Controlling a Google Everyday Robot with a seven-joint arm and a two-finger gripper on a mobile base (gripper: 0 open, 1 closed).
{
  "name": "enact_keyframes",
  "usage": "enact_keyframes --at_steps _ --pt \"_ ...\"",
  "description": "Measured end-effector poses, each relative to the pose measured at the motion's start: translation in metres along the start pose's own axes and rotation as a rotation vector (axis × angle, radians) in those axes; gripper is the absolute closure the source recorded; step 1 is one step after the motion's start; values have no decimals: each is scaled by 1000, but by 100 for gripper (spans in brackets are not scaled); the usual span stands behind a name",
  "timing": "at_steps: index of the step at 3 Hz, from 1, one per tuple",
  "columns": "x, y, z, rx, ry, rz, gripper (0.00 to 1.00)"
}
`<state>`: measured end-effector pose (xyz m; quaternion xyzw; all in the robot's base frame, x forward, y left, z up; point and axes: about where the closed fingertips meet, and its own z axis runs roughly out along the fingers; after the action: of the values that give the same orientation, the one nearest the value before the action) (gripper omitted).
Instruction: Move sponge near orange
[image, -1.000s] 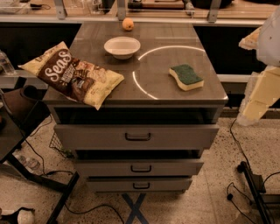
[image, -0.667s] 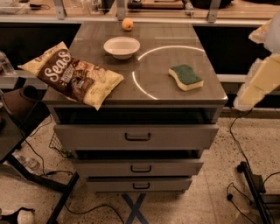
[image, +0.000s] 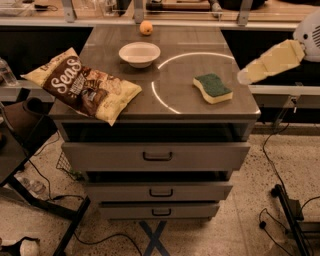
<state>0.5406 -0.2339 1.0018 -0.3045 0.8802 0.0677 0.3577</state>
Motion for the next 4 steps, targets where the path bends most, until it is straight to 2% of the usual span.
enact_keyframes --at_steps 1,2,3,4 --pt "-15 -18 16 107 3 89 0" --pt "-14 -22 15 128 7 148 0" --pt "-15 -19 31 108 -4 148 0" --pt "-13 -18 63 69 -36 151 0"
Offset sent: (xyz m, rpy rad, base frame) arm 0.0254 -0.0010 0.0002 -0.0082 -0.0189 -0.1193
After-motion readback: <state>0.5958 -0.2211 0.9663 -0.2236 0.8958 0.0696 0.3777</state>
